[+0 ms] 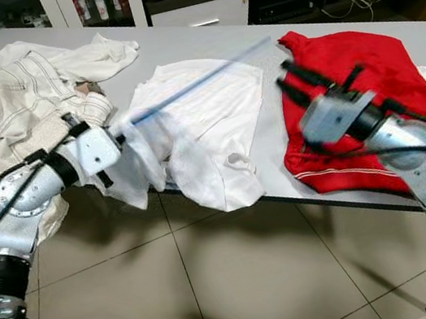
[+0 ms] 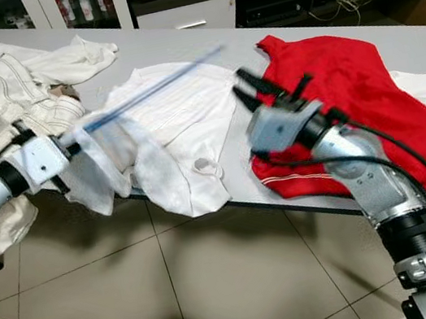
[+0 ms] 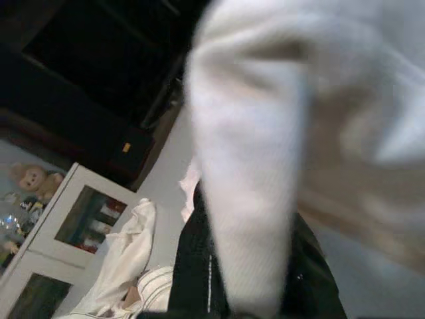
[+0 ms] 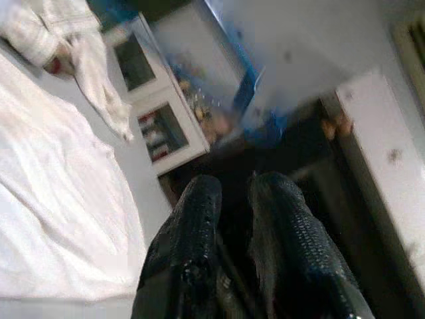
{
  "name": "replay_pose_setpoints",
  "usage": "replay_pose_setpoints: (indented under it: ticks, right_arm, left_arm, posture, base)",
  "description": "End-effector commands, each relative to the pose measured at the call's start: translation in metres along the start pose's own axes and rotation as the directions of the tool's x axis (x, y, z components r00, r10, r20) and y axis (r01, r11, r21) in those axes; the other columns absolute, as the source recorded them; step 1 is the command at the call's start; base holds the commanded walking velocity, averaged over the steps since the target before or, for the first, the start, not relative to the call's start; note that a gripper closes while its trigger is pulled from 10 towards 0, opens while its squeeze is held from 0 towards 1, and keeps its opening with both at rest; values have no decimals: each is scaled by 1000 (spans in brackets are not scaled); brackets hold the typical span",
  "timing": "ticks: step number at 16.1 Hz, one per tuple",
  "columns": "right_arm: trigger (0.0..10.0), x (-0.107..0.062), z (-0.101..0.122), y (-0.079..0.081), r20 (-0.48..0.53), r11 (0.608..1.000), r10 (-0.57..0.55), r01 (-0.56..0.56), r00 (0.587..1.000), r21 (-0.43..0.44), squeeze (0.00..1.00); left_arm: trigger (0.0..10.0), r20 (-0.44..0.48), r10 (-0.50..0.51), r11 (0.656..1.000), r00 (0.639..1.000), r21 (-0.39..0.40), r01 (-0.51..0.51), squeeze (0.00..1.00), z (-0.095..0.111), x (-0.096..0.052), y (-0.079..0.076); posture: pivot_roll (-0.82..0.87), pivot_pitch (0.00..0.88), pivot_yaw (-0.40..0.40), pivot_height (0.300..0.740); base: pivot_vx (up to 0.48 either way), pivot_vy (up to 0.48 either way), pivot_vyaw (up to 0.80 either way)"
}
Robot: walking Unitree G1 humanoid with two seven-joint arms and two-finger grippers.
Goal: Hang hanger
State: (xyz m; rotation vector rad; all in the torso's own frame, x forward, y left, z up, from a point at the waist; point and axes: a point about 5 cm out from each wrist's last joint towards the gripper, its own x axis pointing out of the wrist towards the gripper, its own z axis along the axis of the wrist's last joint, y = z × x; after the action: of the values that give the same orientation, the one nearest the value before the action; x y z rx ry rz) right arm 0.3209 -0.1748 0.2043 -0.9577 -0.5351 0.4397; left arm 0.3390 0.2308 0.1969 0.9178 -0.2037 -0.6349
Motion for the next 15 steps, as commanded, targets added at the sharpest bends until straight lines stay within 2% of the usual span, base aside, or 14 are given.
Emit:
replay_pose_setpoints:
  ticks: [1,2,3,4,7,10,12,13,14,15]
  right_arm:
    - [10000,-6,-15,12,-94,993,53,-43,994,106,0]
    - [10000,-7,-15,19,-95,988,81,-67,992,141,0]
    - [10000,-4,-8,34,-72,960,136,-113,988,255,0]
    - [10000,2,-1,44,-51,933,168,-142,984,331,0]
    - [10000,11,11,59,7,893,233,-217,972,393,0]
    - [10000,25,30,83,98,814,352,-356,931,459,0]
    - [10000,30,36,95,140,742,403,-413,904,528,0]
    - [10000,31,36,98,143,727,404,-411,904,550,0]
    - [10000,35,30,109,108,703,431,-409,896,582,0]
    - [10000,36,29,111,104,698,439,-412,892,586,0]
  left_arm:
    - [0,52,88,993,995,-80,-84,0,7,1,14]
    - [0,60,94,992,994,-94,-88,0,7,2,14]
    - [0,77,105,988,992,-122,-95,0,8,3,14]
    - [0,85,112,986,990,-137,-100,0,9,3,14]
    - [0,97,121,982,988,-157,-105,0,10,4,14]
    - [0,105,119,981,987,-163,-101,0,11,4,14]
    - [0,107,117,982,987,-159,-99,0,12,3,14]
    - [0,109,117,982,987,-159,-99,0,12,3,14]
    - [0,112,113,983,987,-159,-95,0,13,3,12]
    - [0,113,112,983,987,-158,-94,0,13,3,12]
  posture:
    - [116,6,-10,740]
    - [116,6,-10,740]
    - [118,6,-12,740]
    - [117,5,-13,740]
    - [118,5,-15,740]
    - [127,6,-24,740]
    - [129,8,-29,740]
    - [128,8,-30,740]
    - [131,9,-32,740]
    - [131,8,-33,740]
  base:
    - [0,0,0]
    - [0,0,0]
    - [0,0,0]
    - [0,0,0]
    - [0,0,0]
    - [0,0,0]
    - [0,0,0]
    - [0,0,0]
    - [0,0,0]
    - [0,0,0]
